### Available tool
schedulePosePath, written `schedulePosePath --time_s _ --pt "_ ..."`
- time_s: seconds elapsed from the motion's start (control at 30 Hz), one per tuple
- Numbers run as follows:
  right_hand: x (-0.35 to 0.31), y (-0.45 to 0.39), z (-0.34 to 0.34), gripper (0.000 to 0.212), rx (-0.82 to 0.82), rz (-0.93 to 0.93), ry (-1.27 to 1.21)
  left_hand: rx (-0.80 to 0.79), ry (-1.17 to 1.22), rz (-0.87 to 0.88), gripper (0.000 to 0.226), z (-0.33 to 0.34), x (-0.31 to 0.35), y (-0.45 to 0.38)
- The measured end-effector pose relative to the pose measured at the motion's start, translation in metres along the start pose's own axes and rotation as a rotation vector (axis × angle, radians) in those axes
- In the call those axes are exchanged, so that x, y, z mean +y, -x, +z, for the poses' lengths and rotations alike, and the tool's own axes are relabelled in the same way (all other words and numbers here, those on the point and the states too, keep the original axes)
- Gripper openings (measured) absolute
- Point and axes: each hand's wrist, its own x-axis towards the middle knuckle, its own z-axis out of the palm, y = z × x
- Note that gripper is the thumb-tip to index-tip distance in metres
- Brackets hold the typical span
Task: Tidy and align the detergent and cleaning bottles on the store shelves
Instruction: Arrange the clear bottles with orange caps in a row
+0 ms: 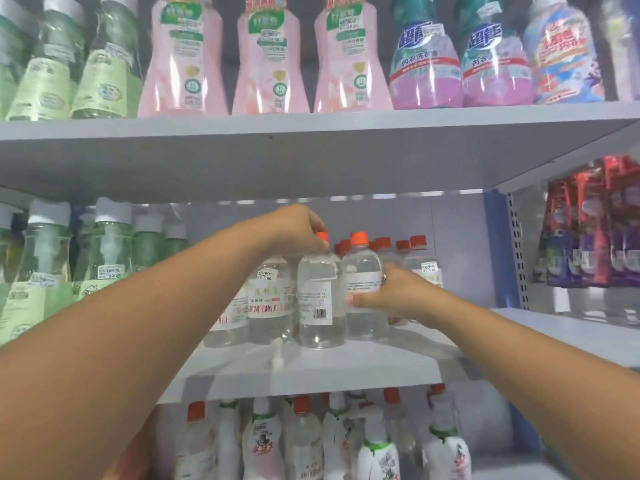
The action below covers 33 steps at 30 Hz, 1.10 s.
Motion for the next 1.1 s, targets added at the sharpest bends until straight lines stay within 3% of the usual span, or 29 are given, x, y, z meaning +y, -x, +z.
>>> schedulePosePath --time_s 0.13,0.23,0.27,0.4,0.6,0.77,0.9,1.1 --pt "-0.006 -0.008 0.005 0.038 -0.029 0.022 0.118 -0.013 -0.014 0.035 0.016 0.006 -0.011 -0.014" --pt "-0.015 -0.017 0.000 0.089 0.061 0.106 0.242 -0.011 -0.008 0.026 0.018 0.008 -0.017 -0.020" --pt "-0.020 -0.023 -0.004 0.096 0.134 0.102 0.258 -0.018 -0.022 0.016 0.020 0.008 -0.018 -0.021" --pt "-0.038 -0.047 -0.019 0.064 0.289 -0.007 0.106 -0.057 -0.067 -0.057 0.026 0.007 -0.013 -0.029" --pt "-0.044 -0.068 -0.029 0.052 0.196 0.012 0.170 -0.062 -0.032 -0.098 0.026 0.008 -0.011 -0.036" --pt "-0.037 -0.070 -0.041 0.017 0.081 -0.046 0.162 -0.001 -0.040 -0.119 0.034 0.014 -0.014 -0.039" --pt "-0.036 -0.073 -0.041 0.031 0.110 -0.040 0.114 -0.047 0.006 -0.092 0.028 0.014 -0.022 -0.040" --pt "-0.035 -0.074 -0.040 0.028 0.087 -0.062 0.146 0.001 -0.010 -0.095 0.026 0.019 -0.024 -0.047"
